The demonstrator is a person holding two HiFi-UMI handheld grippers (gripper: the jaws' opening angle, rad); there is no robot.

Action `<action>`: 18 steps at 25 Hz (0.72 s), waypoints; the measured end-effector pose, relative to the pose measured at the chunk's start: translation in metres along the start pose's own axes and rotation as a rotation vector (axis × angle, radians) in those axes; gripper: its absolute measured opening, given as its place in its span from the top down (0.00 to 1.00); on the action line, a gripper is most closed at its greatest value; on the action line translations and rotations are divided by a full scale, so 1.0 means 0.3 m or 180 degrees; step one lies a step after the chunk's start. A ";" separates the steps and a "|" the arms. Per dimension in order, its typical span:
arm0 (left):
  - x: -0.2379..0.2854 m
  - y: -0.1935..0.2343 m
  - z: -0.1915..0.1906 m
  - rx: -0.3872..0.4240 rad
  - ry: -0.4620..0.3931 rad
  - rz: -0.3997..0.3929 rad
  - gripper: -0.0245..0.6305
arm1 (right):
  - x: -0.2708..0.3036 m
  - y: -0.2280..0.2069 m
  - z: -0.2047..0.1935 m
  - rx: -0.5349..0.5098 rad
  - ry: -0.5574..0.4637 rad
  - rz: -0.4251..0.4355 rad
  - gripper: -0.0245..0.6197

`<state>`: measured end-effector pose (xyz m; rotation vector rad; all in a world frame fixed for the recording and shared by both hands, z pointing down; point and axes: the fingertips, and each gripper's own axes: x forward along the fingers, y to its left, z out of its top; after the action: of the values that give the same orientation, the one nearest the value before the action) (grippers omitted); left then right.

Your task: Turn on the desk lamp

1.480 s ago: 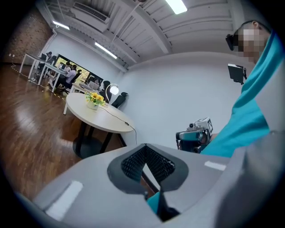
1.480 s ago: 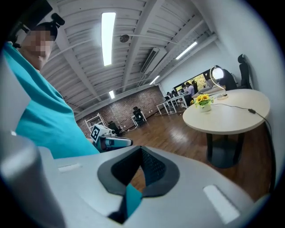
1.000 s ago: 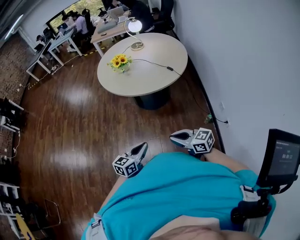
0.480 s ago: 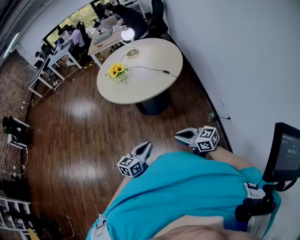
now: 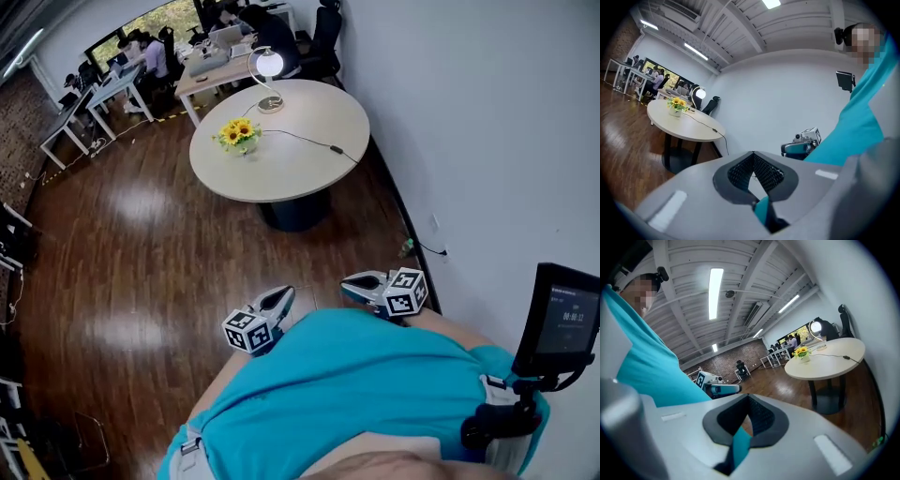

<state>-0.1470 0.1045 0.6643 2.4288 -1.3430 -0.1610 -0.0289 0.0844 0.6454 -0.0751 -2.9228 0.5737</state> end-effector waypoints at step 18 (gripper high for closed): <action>-0.057 -0.030 -0.066 -0.0132 -0.0060 0.0144 0.93 | 0.014 0.038 -0.079 0.0140 0.0153 0.0200 0.96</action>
<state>-0.1437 0.1284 0.6782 2.3663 -1.3878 -0.1987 -0.0288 0.1041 0.6633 -0.1734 -2.8686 0.6365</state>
